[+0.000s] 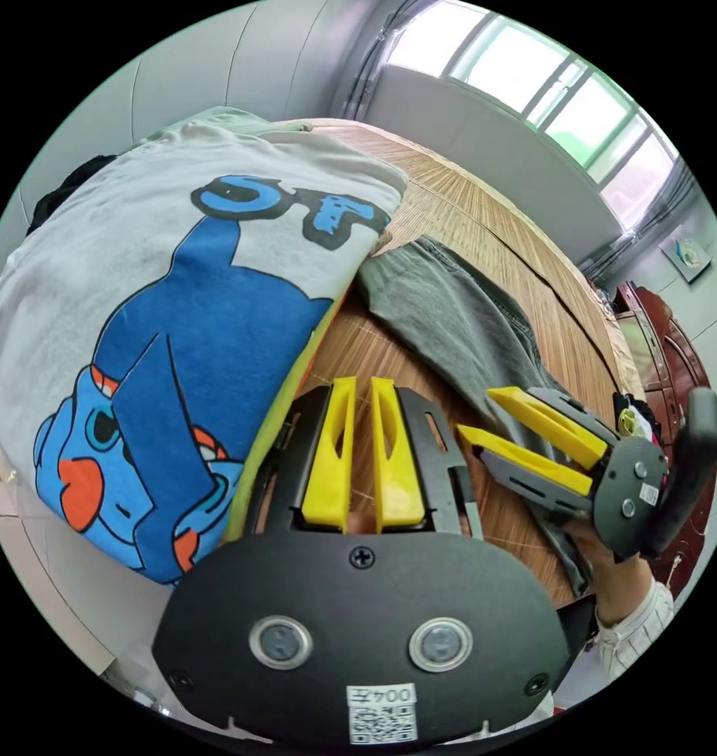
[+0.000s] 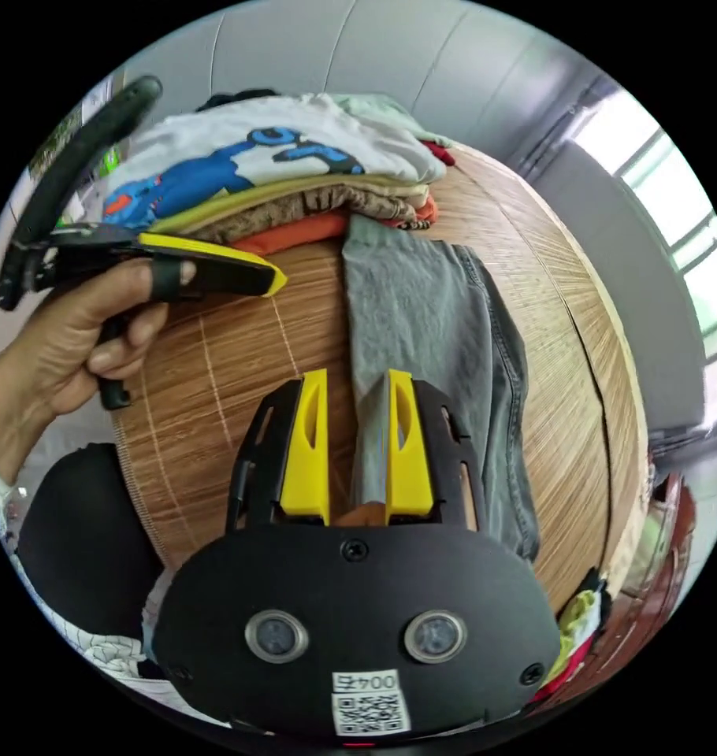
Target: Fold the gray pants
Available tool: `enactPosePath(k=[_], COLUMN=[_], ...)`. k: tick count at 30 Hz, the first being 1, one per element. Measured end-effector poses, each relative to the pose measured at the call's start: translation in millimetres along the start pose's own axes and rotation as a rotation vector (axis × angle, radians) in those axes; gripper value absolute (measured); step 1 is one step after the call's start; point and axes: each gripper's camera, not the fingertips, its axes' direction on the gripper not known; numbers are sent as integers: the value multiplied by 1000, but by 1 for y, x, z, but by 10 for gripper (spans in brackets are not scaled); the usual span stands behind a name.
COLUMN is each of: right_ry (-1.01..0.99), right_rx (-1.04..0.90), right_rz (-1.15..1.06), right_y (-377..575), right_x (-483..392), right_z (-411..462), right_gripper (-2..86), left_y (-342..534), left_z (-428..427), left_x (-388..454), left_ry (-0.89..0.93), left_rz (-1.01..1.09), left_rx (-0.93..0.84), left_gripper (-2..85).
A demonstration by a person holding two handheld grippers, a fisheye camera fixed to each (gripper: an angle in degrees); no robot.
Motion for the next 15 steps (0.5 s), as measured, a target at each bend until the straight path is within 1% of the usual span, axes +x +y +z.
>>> enactPosePath(k=[2, 4, 6, 7, 8, 9, 11, 12, 14, 15], right_ry=[9, -106, -401, -493, -675, -807, -895, -897, -852, -816], right_rx=[3, -19, 0, 15, 48, 81, 151, 200, 244, 228], right_rz=[30, 136, 429, 519, 694, 832, 953, 979, 965, 937], right_y=[-9, -12, 2, 9, 28, 47, 71, 80, 85, 81], right_x=[17, 49, 114, 132, 163, 185, 203, 208, 207, 203], right_z=[5, 10, 22, 28, 43, 58, 69, 66, 59, 57], right_gripper=[27, 12, 8, 8, 13, 19, 32, 41, 44, 45], left_y=[3, 7, 10, 11, 10, 9, 1, -1, -12, -14], left_z=[-5, -9, -12, -11, -9, -7, -1, 1, 7, 9], left_x=[-11, -17, -20, -20, -19, -19, -20, -21, -28, -30], left_ry=[50, 86, 114, 132, 152, 158, 159, 159, 186, 200], left_rz=[-18, -37, -59, -70, -75, -76, -89, -92, -113, -119], left_rx=[11, 33, 67, 83, 93, 97, 114, 121, 150, 155], left_gripper=[23, 24, 23, 23, 22, 22, 20, 19, 18, 17])
